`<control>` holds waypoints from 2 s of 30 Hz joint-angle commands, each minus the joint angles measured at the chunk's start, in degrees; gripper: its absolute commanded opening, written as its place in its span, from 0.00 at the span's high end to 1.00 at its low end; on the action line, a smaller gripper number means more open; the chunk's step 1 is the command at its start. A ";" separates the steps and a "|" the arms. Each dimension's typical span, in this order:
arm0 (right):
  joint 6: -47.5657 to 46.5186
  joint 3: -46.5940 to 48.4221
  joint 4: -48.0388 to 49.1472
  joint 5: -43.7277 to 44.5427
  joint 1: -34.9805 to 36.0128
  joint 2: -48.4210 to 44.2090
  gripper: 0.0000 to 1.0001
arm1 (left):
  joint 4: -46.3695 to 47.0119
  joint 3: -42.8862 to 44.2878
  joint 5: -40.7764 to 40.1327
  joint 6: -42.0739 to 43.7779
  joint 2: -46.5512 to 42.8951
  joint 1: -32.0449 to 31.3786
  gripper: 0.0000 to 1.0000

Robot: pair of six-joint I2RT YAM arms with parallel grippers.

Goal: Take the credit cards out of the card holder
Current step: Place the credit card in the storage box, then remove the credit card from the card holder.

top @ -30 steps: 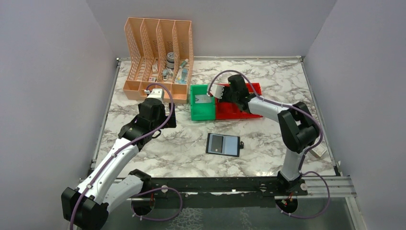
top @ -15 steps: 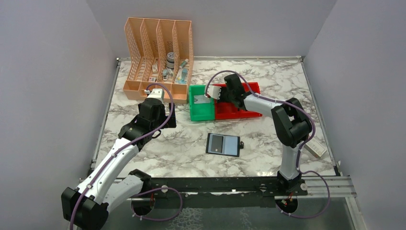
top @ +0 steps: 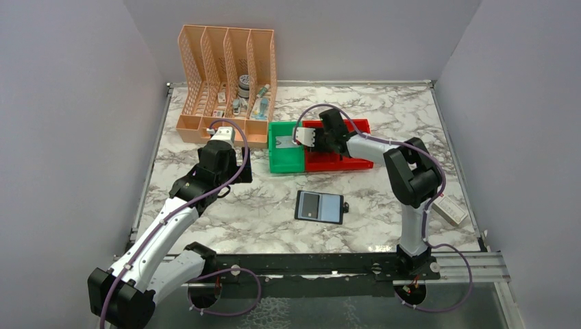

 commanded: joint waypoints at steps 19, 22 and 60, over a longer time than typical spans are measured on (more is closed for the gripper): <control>10.16 -4.05 8.78 -4.97 -0.18 -10.34 0.56 | 0.19 -0.80 -0.59 0.78 -0.63 0.15 0.01; 22.38 -9.79 18.03 -5.59 -0.18 -16.84 0.55 | 0.19 -0.80 -0.44 0.78 -0.48 0.14 0.01; 109.52 -50.99 23.84 -24.25 1.34 -39.74 0.61 | 22.42 -7.13 31.68 -14.45 13.80 -5.93 0.25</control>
